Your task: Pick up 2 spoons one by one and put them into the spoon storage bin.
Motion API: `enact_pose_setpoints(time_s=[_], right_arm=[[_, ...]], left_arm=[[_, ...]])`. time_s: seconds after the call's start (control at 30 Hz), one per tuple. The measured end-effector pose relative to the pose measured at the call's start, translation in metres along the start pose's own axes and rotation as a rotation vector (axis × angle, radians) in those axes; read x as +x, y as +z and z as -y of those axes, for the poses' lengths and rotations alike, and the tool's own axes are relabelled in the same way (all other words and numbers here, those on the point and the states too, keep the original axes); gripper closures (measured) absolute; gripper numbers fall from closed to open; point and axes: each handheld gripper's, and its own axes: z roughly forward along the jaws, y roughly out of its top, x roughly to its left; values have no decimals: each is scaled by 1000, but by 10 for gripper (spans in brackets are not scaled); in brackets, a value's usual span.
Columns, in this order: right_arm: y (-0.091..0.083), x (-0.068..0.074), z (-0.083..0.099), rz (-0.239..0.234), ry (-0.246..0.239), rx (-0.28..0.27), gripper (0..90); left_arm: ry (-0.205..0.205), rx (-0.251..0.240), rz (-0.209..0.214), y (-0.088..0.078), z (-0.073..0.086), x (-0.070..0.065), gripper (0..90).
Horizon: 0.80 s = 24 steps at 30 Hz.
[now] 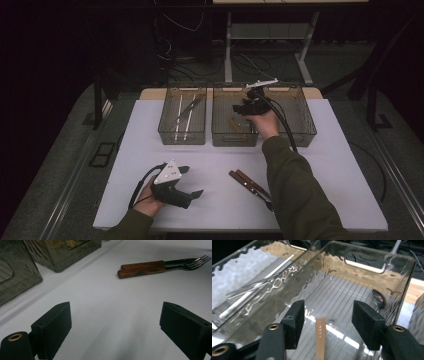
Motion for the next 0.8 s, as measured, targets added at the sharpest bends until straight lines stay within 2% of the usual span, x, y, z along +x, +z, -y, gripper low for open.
enact_pose_setpoints(time_s=[0.27,0.47,0.67,0.8], right_arm=[[-23,6,4,-70,-44,-19,323],[-42,8,10,-116,-42,-44,306],[-58,9,21,-145,-46,-69,295],[-66,9,29,-165,-62,-88,291]], left_arm=[[6,8,-1,0,0,0,90],[-8,-2,-1,1,0,-1,89],[-5,2,-3,1,1,-1,89],[-17,-2,-1,1,1,-1,89]])
